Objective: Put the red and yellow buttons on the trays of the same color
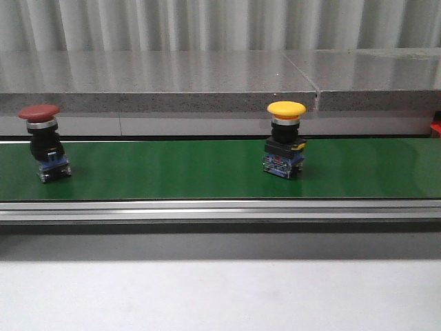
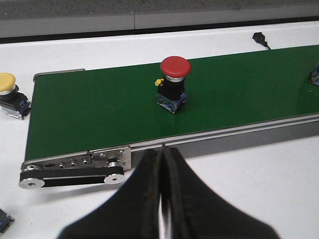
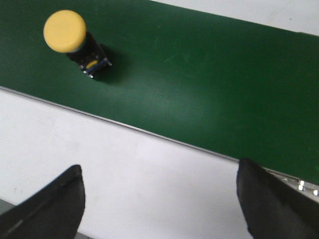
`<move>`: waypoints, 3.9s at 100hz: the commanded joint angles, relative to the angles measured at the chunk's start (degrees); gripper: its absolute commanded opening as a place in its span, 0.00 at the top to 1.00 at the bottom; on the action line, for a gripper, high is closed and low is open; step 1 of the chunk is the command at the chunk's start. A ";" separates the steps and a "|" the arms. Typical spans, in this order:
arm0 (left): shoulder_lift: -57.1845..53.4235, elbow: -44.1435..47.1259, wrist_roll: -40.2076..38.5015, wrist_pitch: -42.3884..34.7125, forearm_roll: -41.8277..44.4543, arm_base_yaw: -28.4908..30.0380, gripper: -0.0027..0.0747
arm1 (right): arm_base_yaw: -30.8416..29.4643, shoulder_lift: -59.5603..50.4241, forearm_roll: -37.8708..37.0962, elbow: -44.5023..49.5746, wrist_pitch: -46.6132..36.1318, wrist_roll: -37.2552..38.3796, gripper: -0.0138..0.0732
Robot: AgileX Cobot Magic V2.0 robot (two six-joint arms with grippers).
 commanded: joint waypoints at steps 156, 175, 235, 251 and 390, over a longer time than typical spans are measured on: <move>0.62 -1.40 -0.10 -3.80 -0.81 -0.42 0.99 | 5.17 28.88 3.64 -23.88 0.73 -6.95 0.64; 0.62 -1.40 -0.10 -3.80 -0.81 -0.42 0.99 | 0.25 24.14 3.64 -23.88 0.93 -1.83 0.64; 0.62 -1.40 -0.10 -3.80 -0.81 -0.42 0.99 | -28.50 16.48 3.53 -19.51 1.61 10.01 0.64; 0.62 -1.40 -0.10 -3.80 -0.81 -0.42 0.99 | -36.58 16.48 3.40 -17.03 -1.70 13.07 0.64; 0.62 -1.40 -0.10 -3.80 -0.81 -0.42 0.99 | -51.14 27.41 4.65 3.31 -33.42 20.25 0.37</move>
